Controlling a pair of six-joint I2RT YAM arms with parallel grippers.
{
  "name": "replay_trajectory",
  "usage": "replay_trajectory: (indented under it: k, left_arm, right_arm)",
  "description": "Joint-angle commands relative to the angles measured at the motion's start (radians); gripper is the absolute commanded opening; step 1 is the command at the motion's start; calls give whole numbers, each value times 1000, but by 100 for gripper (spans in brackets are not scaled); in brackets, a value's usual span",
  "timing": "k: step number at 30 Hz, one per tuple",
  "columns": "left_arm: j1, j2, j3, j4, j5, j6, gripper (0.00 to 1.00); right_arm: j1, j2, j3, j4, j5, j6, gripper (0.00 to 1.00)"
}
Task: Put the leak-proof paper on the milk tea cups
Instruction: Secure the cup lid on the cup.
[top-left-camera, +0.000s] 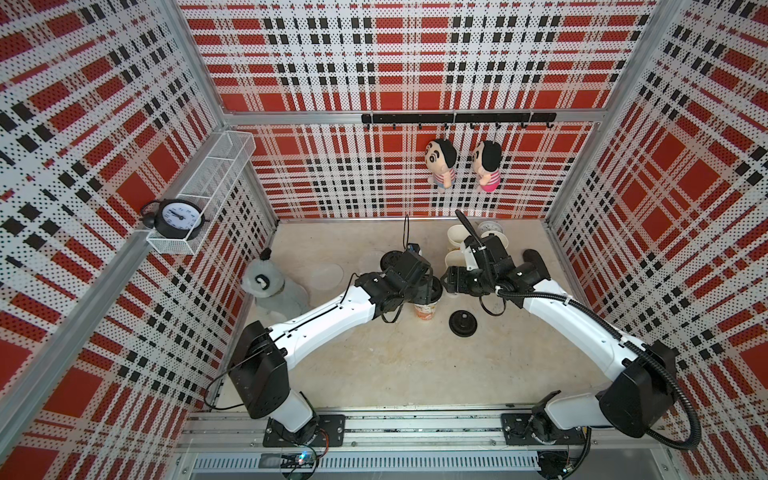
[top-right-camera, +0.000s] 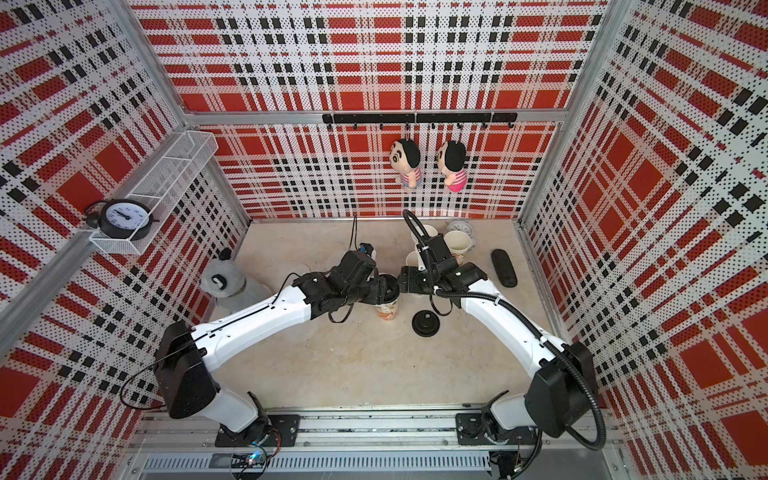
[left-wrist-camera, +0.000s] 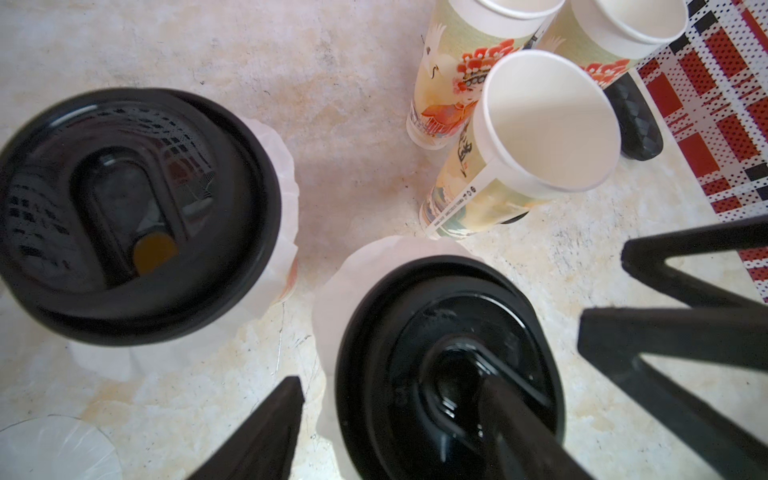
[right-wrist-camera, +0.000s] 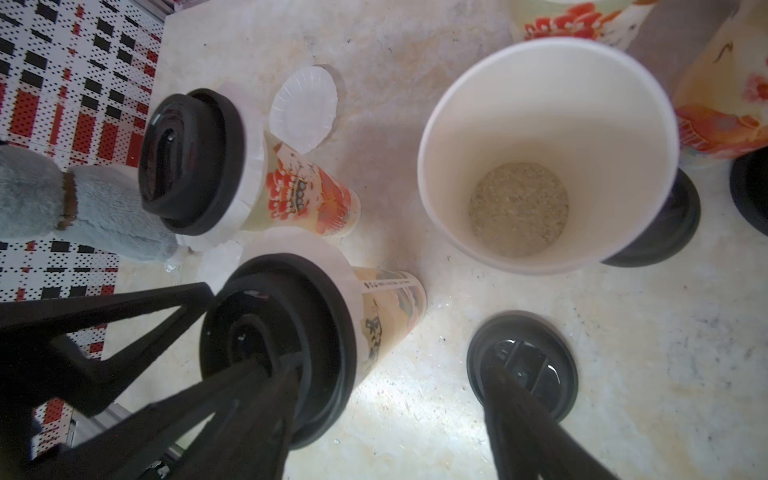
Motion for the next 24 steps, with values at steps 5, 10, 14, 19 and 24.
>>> replay_trajectory:
  k: [5,10,14,19,24]
  left_arm:
    - [10,22,-29,-83,12,19,70]
    - [15,35,-24,-73,19,26,70]
    - [15,44,-17,-72,26,28,70]
    - [16,53,-11,-69,26,32,70]
    - [21,60,-4,-65,27,38,70]
  right_arm:
    - [16,77,37,12,-43,-15,70]
    - [29,97,37,19,-51,-12,67]
    - [36,99,36,23,-56,-10,66]
    - [38,85,39,22,-63,-7,65]
    - [40,86,39,22,-86,-11,64]
